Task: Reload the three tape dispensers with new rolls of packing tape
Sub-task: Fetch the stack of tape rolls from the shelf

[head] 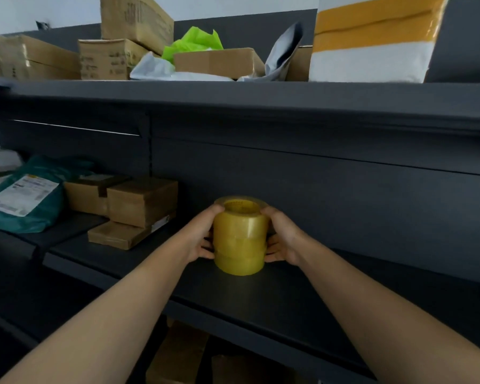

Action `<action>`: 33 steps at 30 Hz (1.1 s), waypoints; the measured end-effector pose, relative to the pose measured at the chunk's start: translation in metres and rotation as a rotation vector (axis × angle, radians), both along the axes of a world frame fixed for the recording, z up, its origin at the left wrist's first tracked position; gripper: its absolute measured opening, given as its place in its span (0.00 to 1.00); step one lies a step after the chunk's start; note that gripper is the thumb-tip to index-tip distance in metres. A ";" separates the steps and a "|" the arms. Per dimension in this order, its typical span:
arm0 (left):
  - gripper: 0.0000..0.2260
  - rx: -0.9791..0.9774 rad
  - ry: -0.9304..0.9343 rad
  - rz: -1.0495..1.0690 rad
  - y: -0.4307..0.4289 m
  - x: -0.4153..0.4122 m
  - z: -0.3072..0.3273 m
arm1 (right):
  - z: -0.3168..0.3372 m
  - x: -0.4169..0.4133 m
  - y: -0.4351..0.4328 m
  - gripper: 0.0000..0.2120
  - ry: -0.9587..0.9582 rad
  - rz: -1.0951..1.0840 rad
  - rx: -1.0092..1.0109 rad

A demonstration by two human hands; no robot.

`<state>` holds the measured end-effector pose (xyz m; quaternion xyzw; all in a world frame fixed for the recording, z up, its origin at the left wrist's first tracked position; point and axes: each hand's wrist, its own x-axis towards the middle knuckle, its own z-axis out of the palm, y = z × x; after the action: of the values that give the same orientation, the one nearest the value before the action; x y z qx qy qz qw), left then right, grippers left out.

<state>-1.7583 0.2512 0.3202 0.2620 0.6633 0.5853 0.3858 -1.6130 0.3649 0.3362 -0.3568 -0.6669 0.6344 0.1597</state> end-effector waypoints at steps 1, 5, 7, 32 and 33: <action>0.28 0.032 0.021 0.007 -0.001 0.000 -0.002 | -0.001 0.000 0.000 0.19 0.024 -0.005 0.009; 0.09 0.270 0.069 -0.010 -0.005 0.008 -0.011 | -0.010 0.005 0.000 0.14 0.163 -0.036 0.073; 0.22 0.334 0.167 -0.058 -0.010 0.013 -0.019 | -0.019 0.010 0.000 0.24 0.187 -0.043 0.125; 0.21 0.345 0.204 0.092 -0.017 0.056 -0.034 | -0.038 0.023 -0.046 0.26 0.327 -0.100 0.141; 0.21 0.382 0.227 0.104 -0.020 0.059 -0.035 | -0.039 0.025 -0.049 0.26 0.354 -0.107 0.152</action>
<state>-1.6993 0.2313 0.2854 0.3598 0.5924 0.6861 0.2212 -1.5877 0.3158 0.2973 -0.2618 -0.6544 0.6256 0.3345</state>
